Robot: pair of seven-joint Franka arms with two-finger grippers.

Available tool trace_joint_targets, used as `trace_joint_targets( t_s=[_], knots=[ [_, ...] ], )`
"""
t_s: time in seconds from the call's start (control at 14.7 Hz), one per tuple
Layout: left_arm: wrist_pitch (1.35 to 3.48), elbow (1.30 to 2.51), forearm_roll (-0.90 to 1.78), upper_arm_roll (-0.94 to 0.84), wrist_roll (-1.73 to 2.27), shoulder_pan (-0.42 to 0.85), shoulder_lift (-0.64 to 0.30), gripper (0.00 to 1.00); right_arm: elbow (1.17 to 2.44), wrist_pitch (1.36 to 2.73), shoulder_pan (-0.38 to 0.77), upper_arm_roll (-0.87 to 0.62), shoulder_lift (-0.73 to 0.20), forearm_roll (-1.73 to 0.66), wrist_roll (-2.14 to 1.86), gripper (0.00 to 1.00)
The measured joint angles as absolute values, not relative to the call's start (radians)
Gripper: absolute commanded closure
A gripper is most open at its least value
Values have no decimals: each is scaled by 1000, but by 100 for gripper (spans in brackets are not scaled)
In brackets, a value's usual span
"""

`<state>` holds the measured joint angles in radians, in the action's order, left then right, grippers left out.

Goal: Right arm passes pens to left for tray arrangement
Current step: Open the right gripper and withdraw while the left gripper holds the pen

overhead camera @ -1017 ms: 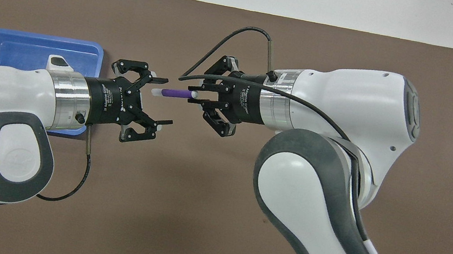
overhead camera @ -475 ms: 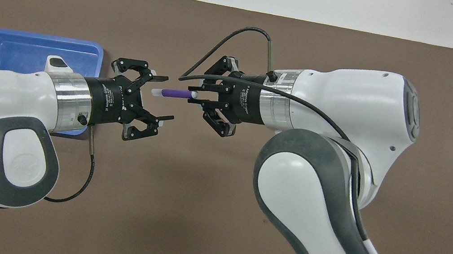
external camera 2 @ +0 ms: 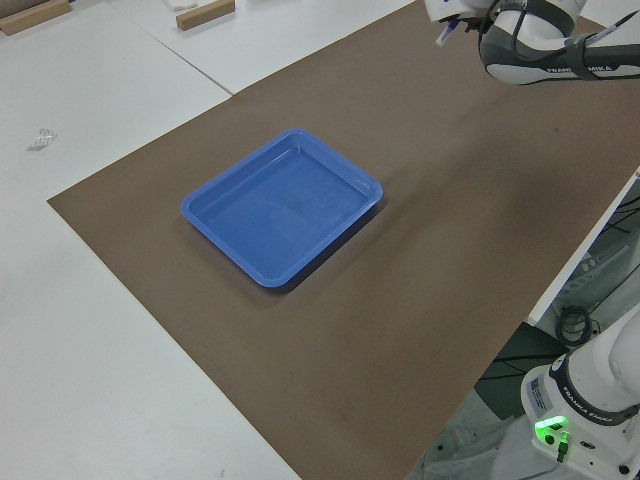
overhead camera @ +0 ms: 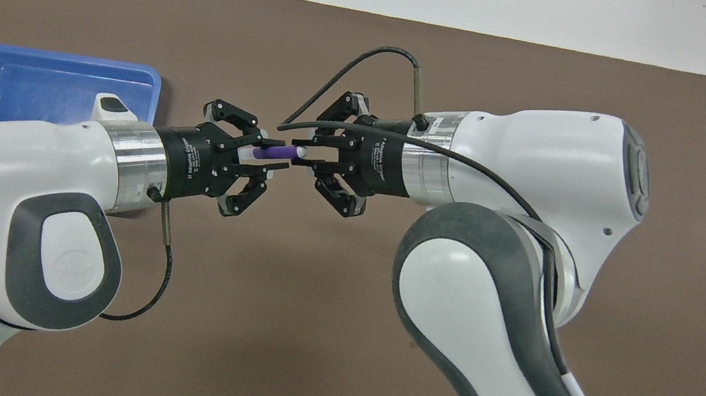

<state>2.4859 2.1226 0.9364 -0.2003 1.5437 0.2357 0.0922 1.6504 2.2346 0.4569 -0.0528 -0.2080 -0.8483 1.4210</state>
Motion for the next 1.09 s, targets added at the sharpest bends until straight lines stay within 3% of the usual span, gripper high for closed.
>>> trace_joint_targets(
  t_s=[0.34,0.41,0.47,0.54,1.09],
  knots=[
    [2483,2123,936,-201,1537,236,92,100,1651,2239,457,-52,-208,-848,1421,100],
    [2482,2123,936,-201,1537,236,92,100,1651,2239,457,-52,-208,-848,1421,63],
    [2482,2123,936,-201,1537,236,92,100,1651,2239,457,-52,-208,-848,1421,35],
    [2481,2124,937,-200,1540,235,92,100,1651,2242,457,-52,-208,-848,1421,0],
    [2440,2124,935,-184,1461,185,92,100,1651,2189,456,-51,-205,-792,1411,0]
  ],
)
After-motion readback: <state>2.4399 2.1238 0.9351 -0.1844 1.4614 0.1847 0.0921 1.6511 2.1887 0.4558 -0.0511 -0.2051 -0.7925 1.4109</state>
